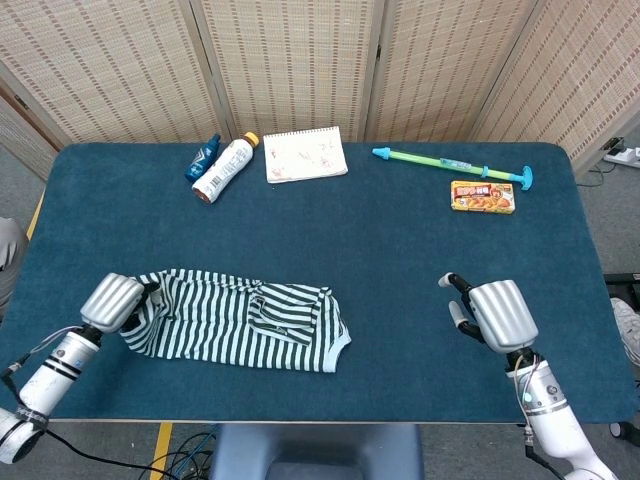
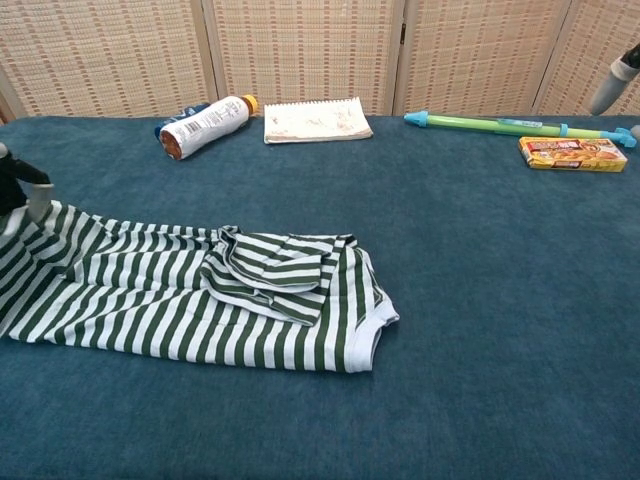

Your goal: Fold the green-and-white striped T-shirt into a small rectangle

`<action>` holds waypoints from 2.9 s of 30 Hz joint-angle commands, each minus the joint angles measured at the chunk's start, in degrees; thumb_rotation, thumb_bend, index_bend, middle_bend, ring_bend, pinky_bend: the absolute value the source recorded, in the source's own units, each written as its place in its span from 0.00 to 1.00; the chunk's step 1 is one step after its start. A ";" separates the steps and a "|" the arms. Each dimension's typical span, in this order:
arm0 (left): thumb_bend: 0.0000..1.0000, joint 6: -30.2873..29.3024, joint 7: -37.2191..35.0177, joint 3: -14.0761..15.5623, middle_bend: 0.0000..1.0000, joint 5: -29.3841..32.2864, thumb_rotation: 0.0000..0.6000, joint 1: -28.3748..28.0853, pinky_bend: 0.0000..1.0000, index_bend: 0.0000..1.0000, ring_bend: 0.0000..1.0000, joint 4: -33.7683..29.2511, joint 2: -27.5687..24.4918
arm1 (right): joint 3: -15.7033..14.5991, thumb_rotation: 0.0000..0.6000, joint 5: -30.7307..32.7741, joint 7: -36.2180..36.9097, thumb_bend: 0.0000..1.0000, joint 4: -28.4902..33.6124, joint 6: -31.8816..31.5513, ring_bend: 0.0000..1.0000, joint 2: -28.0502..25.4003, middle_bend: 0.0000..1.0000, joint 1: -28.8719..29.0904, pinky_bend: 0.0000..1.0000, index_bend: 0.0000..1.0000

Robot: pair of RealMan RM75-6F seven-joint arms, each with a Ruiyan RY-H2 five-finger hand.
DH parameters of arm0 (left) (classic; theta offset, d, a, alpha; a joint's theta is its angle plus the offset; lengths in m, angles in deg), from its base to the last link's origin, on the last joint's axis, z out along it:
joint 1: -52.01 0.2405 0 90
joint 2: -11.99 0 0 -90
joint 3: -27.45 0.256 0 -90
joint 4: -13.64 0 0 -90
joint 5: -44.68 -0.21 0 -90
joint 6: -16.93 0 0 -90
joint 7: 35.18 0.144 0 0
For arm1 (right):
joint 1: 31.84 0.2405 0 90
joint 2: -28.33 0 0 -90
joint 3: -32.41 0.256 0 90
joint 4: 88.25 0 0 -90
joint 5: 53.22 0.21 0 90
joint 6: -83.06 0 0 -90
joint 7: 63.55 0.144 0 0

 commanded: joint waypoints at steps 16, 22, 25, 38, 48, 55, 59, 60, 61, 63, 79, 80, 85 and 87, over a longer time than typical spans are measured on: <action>0.68 14.32 30.55 -10.55 0.93 12.94 1.00 -11.27 0.96 0.64 0.83 -32.17 -1.95 | -0.32 1.00 -0.56 2.62 0.49 -0.41 -2.30 1.00 -2.33 0.94 -2.50 1.00 0.36; 0.68 15.41 39.51 -12.39 0.93 19.71 1.00 -13.57 0.96 0.63 0.83 -34.70 1.38 | -0.24 1.00 -0.55 3.10 0.49 -0.57 -2.43 1.00 -2.75 0.94 -2.87 1.00 0.36; 0.68 14.78 44.28 -12.63 0.93 21.60 1.00 -14.67 0.96 0.63 0.83 -35.83 3.05 | -0.20 1.00 -0.49 3.38 0.49 -0.75 -2.39 1.00 -2.89 0.94 -3.00 1.00 0.36; 0.68 13.99 57.63 -13.02 0.93 31.81 1.00 -20.17 0.96 0.62 0.83 -33.97 13.31 | -0.03 1.00 0.07 4.62 0.49 -1.50 -2.19 1.00 -3.68 0.94 -3.59 1.00 0.36; 0.68 12.63 61.76 -14.29 0.93 37.42 1.00 -23.62 0.96 0.61 0.83 -30.72 17.92 | 0.11 1.00 0.28 5.17 0.49 -1.87 -2.11 1.00 -4.01 0.94 -3.89 1.00 0.36; 0.68 12.16 62.81 -14.42 0.93 39.91 1.00 -25.13 0.96 0.61 0.83 -28.95 19.66 | 0.20 1.00 0.45 5.39 0.49 -2.03 -2.11 1.00 -4.17 0.94 -4.09 1.00 0.36; 0.68 11.78 63.21 -14.25 0.93 40.32 1.00 -25.95 0.96 0.61 0.83 -27.86 20.96 | 0.28 1.00 0.59 5.46 0.49 -2.13 -2.09 1.00 -4.22 0.94 -4.17 1.00 0.36; 0.68 11.86 63.24 -14.19 0.93 40.53 1.00 -26.11 0.96 0.60 0.83 -27.68 21.21 | 0.31 1.00 0.62 5.47 0.49 -2.15 -2.12 1.00 -4.24 0.94 -4.21 1.00 0.36; 0.68 11.92 63.32 -14.11 0.92 40.67 1.00 -26.29 0.96 0.60 0.83 -27.47 21.45 | 0.32 1.00 0.67 5.45 0.49 -2.16 -2.13 1.00 -4.28 0.94 -4.24 1.00 0.36; 0.67 11.97 63.66 -13.85 0.92 41.07 1.00 -26.66 0.96 0.56 0.83 -26.86 22.05 | 0.36 1.00 0.75 5.52 0.49 -2.18 -2.15 1.00 -4.36 0.94 -4.31 1.00 0.36; 0.24 7.16 61.69 -15.53 0.87 41.13 1.00 -26.74 0.96 0.01 0.82 -22.05 27.88 | 0.64 1.00 0.85 5.72 0.49 -2.30 -1.99 1.00 -4.33 0.94 -4.35 1.00 0.36; 0.23 6.71 60.92 -15.81 0.87 40.67 1.00 -26.56 0.96 0.01 0.82 -21.61 28.23 | 0.66 1.00 0.86 5.75 0.49 -2.31 -2.00 1.00 -4.34 0.94 -4.36 1.00 0.36; 0.22 5.33 58.17 -16.57 0.87 39.20 1.00 -25.45 0.96 0.00 0.82 -21.29 28.24 | 0.77 1.00 0.96 5.98 0.49 -2.43 -2.08 1.00 -4.34 0.94 -4.44 1.00 0.36; 0.22 5.55 57.28 -16.83 0.87 39.40 1.00 -24.86 0.96 0.00 0.82 -22.76 27.08 | 0.80 1.00 1.00 6.13 0.49 -2.53 -2.06 1.00 -4.31 0.94 -4.45 1.00 0.36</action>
